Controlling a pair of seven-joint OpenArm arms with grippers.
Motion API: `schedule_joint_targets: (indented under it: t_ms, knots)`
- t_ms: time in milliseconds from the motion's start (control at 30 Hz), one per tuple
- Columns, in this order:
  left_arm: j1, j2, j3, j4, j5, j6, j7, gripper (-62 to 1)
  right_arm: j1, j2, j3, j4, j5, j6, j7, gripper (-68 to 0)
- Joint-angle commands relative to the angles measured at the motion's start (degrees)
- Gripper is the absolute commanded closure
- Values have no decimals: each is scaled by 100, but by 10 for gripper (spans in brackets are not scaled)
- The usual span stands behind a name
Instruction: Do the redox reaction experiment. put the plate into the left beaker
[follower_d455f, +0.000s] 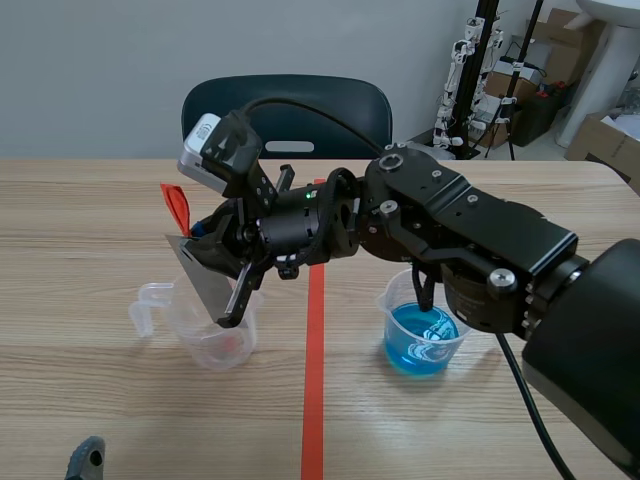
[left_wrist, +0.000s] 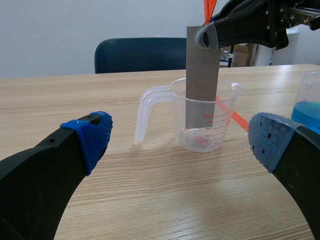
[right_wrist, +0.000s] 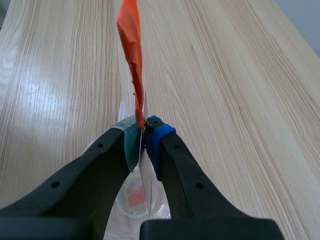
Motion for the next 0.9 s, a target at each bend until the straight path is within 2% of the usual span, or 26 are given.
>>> schedule_joint_targets:
  t_ms: [0,400,467,500,533,633,667,767,867]
  knots:
    - [31,-52,-26,28,0,13,-81,-572,98,-83,7,52,4,44,162,-6]
    - [31,-52,-26,28,0,13,-79,-572,98,-96,7,52,-116,44,170,-20]
    - [31,-52,-26,28,0,13,-79,-572,98,-96,7,52,-149,50,166,-119]
    - [31,-52,-26,28,0,13,-79,-572,98,-96,7,52,-210,50,170,-193]
    - [31,-52,-26,28,0,13,-79,-572,98,-96,7,52,-256,50,170,-285]
    - [31,-52,-26,28,0,13,-79,-572,96,-98,4,52,-267,44,162,-627]
    - [31,-52,-26,28,0,13,-79,-572,96,-109,4,52,-267,39,125,-679]
    - [31,-52,-26,28,2,13,-79,-572,98,-179,4,52,-424,-157,-131,-679]
    - [31,-52,-26,28,0,13,-79,-572,98,-225,4,52,-588,-179,-177,-679]
